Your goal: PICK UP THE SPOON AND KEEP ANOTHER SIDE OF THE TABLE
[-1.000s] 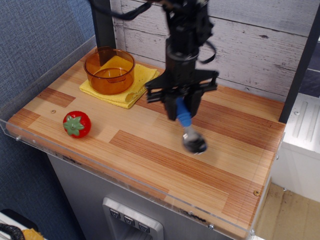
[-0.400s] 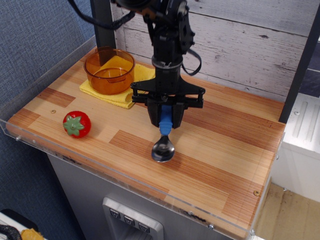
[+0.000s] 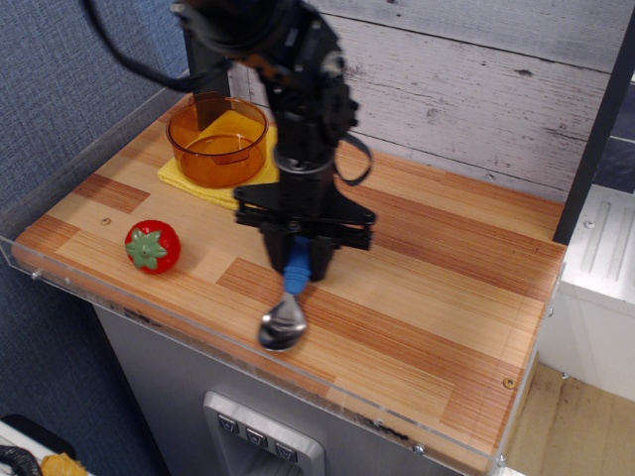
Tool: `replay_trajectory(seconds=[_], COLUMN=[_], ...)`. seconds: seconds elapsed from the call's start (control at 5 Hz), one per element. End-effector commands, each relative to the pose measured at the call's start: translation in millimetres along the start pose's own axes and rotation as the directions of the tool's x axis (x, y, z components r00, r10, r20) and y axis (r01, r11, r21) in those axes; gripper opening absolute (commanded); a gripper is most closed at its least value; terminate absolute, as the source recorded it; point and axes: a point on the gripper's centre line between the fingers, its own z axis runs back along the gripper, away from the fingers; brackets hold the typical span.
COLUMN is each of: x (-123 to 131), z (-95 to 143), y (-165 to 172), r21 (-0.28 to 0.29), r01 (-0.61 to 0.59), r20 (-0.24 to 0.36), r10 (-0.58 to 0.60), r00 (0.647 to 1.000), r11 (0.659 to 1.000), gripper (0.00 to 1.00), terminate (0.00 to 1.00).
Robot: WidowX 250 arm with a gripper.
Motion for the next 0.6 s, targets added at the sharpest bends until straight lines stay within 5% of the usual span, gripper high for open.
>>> replay_trajectory(seconds=[0.0, 0.2, 0.4], x=[13.7, 12.9, 14.3], z=[11.9, 11.2, 11.3], y=[4.8, 6.5, 5.0], r21=[0.025, 0.015, 0.012], r01=[0.002, -0.007, -0.010], r20=[0.070, 0.062, 0.064], r10=[-0.004, 0.006, 0.009], r00=[0.998, 0.998, 0.998], r11=[1.000, 1.000, 1.000], gripper=[0.00, 0.00, 1.00], terminate=[0.00, 0.00, 0.00])
